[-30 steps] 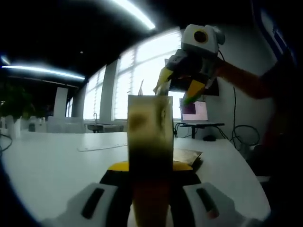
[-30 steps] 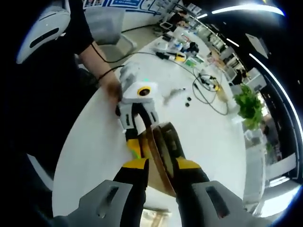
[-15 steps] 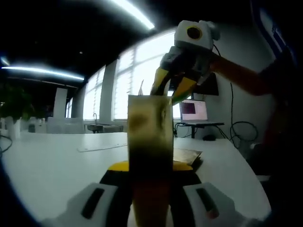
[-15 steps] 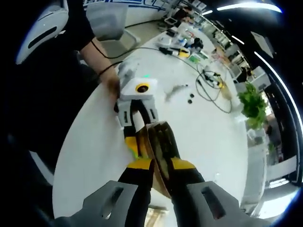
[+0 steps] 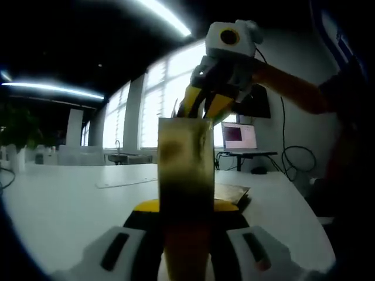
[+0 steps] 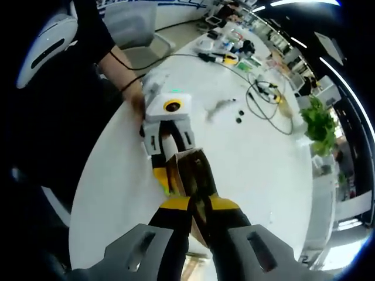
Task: Extract single mask from mask box in order stack masks on table
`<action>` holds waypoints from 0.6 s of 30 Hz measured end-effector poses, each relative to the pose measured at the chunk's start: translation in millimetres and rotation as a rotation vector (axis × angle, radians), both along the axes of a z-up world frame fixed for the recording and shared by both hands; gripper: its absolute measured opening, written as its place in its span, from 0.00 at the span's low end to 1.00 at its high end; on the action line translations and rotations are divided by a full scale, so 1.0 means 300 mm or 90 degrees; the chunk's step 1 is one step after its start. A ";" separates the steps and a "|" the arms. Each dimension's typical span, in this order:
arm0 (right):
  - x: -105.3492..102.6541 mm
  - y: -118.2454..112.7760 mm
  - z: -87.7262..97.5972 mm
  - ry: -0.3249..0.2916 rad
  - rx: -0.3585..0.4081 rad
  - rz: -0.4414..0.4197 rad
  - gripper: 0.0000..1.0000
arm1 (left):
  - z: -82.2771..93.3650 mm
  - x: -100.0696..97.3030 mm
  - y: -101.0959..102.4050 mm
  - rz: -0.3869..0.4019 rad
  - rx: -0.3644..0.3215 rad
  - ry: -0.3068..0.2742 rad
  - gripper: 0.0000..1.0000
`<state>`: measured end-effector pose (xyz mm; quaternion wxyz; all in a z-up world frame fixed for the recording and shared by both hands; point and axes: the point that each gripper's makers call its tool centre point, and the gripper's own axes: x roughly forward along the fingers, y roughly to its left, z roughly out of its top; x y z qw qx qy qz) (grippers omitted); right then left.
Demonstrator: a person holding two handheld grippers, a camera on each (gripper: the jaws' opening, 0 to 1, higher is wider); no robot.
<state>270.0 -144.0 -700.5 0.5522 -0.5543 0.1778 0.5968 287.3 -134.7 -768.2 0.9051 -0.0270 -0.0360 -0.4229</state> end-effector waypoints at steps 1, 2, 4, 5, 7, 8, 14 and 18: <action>0.003 -0.002 -0.001 0.001 -0.005 0.001 0.07 | 0.000 0.000 0.000 0.000 0.000 0.000 0.31; 0.005 -0.003 -0.004 0.001 -0.010 0.001 0.08 | 0.000 -0.001 -0.001 0.000 0.000 0.000 0.31; 0.017 -0.006 -0.007 -0.001 -0.022 0.005 0.07 | 0.000 -0.001 0.000 0.000 0.001 -0.001 0.31; 0.027 -0.005 -0.002 0.001 -0.023 0.004 0.08 | -0.001 -0.001 0.000 0.000 0.001 -0.001 0.31; 0.034 -0.005 0.000 0.003 -0.034 0.007 0.08 | -0.001 -0.002 0.000 0.000 0.001 0.000 0.31; 0.037 -0.006 0.001 0.009 -0.042 0.006 0.08 | -0.001 -0.002 0.000 0.000 0.001 -0.001 0.31; 0.029 -0.011 -0.014 0.049 -0.091 0.010 0.06 | -0.001 -0.003 -0.002 -0.001 0.005 -0.003 0.31; 0.026 -0.007 -0.015 0.051 -0.110 0.014 0.06 | 0.000 -0.001 0.000 -0.001 0.003 -0.002 0.31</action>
